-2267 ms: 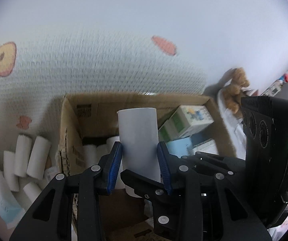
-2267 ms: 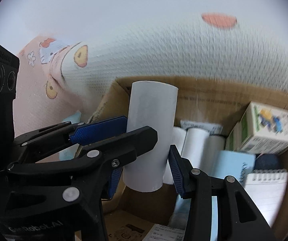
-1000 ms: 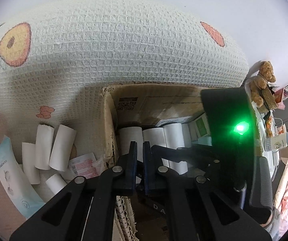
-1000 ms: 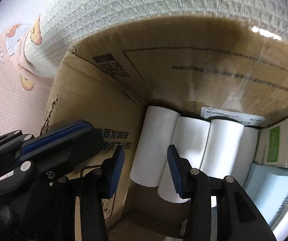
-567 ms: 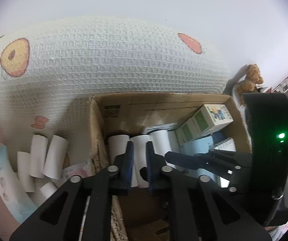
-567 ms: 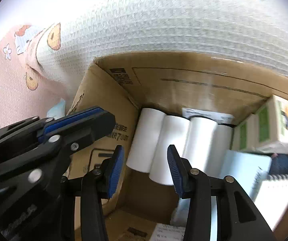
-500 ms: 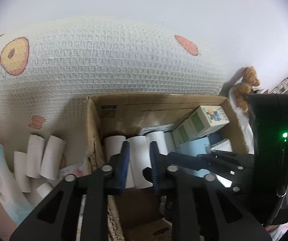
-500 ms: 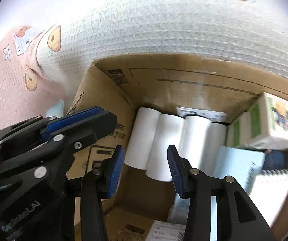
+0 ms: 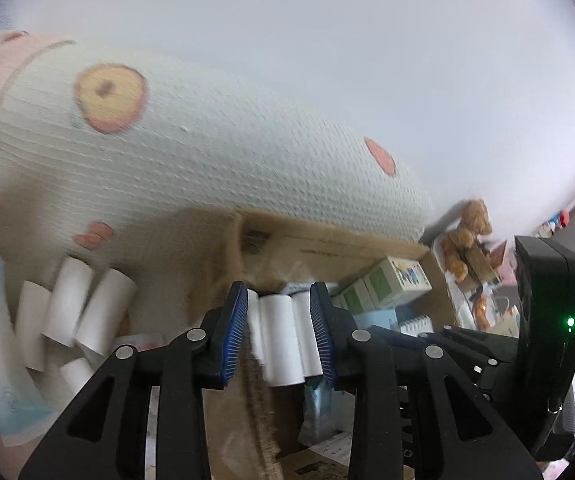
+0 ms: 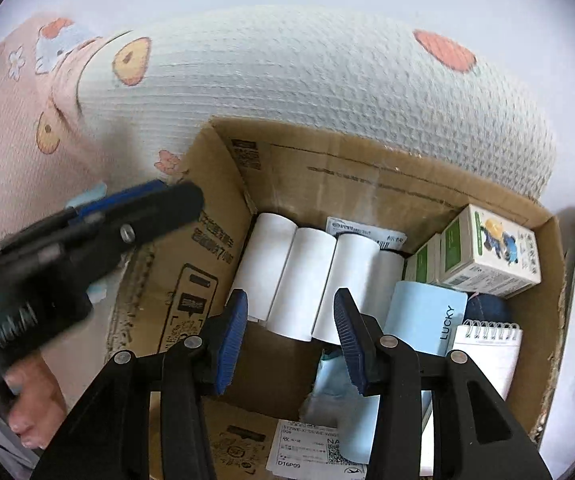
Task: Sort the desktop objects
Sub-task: 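Withdraw both tools from the box back toward the tubes on the blanket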
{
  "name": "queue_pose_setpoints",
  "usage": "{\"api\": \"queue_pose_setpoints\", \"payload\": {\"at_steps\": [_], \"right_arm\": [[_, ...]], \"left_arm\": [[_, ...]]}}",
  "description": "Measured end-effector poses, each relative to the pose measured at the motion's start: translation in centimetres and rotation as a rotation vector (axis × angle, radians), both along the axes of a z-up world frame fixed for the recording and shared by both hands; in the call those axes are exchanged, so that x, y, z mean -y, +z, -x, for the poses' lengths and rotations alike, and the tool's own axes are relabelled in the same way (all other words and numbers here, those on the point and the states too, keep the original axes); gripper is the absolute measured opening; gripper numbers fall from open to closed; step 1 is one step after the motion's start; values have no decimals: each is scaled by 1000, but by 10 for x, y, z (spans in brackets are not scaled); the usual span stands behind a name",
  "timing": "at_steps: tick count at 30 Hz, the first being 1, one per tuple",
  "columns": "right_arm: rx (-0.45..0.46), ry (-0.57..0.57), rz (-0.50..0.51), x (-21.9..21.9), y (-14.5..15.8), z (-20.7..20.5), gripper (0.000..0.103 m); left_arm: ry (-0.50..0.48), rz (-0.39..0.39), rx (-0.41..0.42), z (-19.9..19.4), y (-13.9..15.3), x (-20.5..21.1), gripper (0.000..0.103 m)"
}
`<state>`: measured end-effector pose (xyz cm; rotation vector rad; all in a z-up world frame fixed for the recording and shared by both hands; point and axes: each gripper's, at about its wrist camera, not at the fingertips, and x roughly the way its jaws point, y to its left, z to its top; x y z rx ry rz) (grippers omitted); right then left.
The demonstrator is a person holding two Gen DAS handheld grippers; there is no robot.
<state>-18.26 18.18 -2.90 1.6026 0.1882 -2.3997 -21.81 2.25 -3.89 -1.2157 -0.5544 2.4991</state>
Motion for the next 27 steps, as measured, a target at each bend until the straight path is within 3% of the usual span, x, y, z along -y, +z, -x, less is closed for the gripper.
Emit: {"api": "queue_pose_setpoints", "payload": {"at_steps": [5, 10, 17, 21, 25, 27], "right_arm": [[-86, 18, 15, 14, 14, -15, 41], [-164, 54, 104, 22, 22, -47, 41], [-300, 118, 153, 27, 23, -104, 41], [-346, 173, 145, 40, 22, -136, 41], [-452, 232, 102, 61, 26, -168, 41], [-462, 255, 127, 70, 25, -177, 41]], "left_arm": [[87, 31, -110, -34, 7, 28, 35], [142, 14, -136, -72, -6, 60, 35], [204, -4, 16, -122, -53, 113, 35], [337, -13, 77, -156, -79, 141, 35], [470, -136, 134, -189, -101, 170, 35], [510, -188, 152, -200, -110, 182, 35]]}}
